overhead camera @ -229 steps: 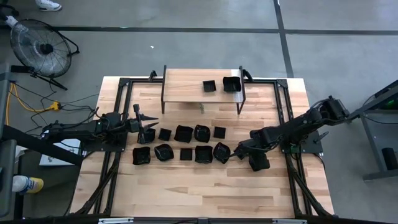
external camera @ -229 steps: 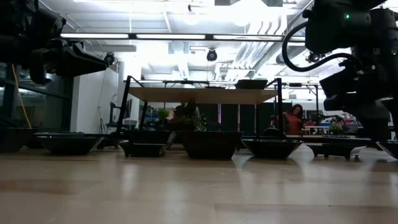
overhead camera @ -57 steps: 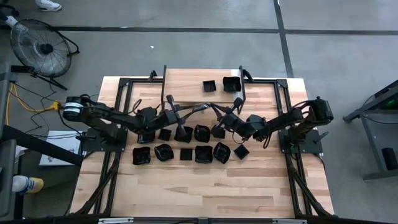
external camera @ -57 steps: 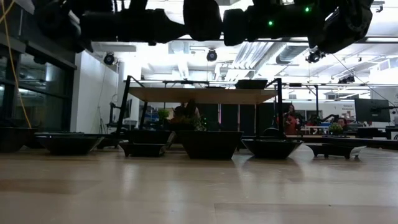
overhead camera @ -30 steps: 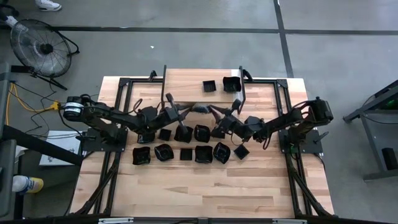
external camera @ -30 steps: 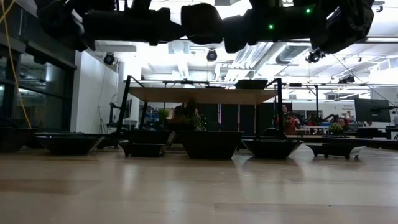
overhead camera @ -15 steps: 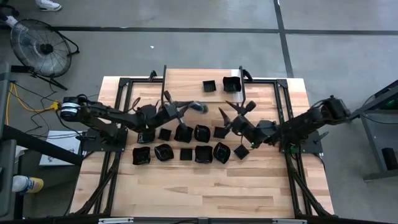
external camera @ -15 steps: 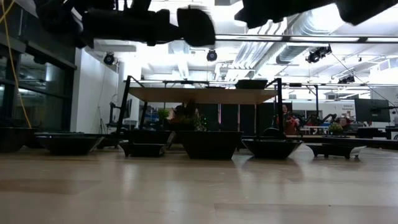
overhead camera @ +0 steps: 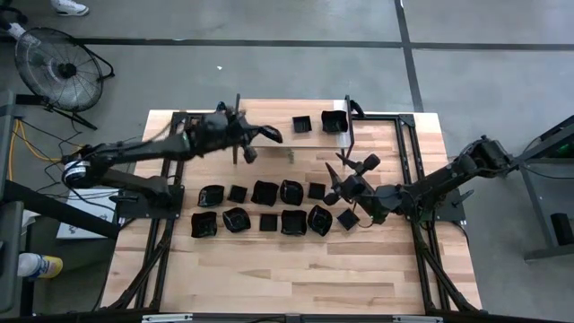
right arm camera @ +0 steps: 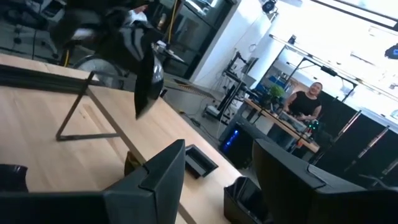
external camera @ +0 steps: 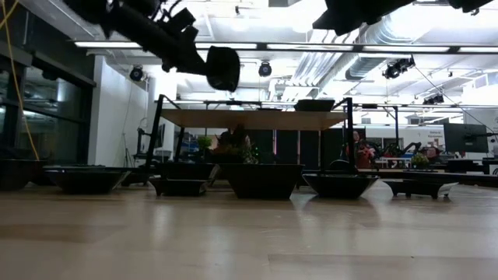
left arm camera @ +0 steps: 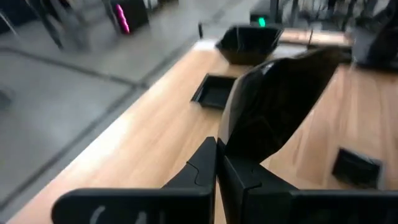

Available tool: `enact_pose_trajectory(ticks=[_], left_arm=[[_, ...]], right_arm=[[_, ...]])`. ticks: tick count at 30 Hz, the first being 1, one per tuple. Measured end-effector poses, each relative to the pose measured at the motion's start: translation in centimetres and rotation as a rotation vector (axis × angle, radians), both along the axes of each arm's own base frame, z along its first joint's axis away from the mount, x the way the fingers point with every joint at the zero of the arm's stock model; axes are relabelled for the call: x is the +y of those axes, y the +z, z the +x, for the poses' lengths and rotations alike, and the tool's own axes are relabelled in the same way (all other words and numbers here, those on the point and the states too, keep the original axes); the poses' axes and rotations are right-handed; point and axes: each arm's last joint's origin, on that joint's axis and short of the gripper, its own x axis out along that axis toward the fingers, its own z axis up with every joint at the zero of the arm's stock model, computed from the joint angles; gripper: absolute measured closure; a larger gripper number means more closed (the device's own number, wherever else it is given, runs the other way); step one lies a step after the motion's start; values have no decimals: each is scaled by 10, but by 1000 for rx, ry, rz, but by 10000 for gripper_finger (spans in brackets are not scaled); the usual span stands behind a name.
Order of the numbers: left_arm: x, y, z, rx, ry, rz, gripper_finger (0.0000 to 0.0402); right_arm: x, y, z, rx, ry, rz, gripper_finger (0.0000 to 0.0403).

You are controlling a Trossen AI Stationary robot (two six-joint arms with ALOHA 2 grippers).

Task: Pick & Place Mini shaped plates
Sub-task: Put the leaf shaped plate on the shelf

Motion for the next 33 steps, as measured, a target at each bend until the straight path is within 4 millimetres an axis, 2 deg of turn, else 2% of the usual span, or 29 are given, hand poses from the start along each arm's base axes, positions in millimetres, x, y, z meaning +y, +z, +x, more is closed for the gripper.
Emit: enact_pose_trajectory(ticks=[5, 9, 12, 17, 25, 28, 33], left_arm=[[23, 49, -11, 129, -33, -94, 401], [42, 80, -20, 223, -16, -150, 401], [58, 91, -20, 258, -11, -215, 401], [92, 91, -14, 249, -115, -396, 401], [148, 55, 1, 250, -168, -637, 401], [161, 43, 3, 282, -134, -702, 401], [165, 43, -2, 328, -85, -753, 401]], right_arm=[[7, 0, -3, 3, -11, 5, 219], [11, 0, -5, 4, -12, 7, 219], [12, 0, -6, 4, -13, 8, 219], [12, -1, -6, 11, -21, 6, 219], [12, -2, -6, 26, -22, 0, 219], [12, -3, -5, 34, -23, -3, 219], [12, -5, -5, 30, -22, 7, 219]])
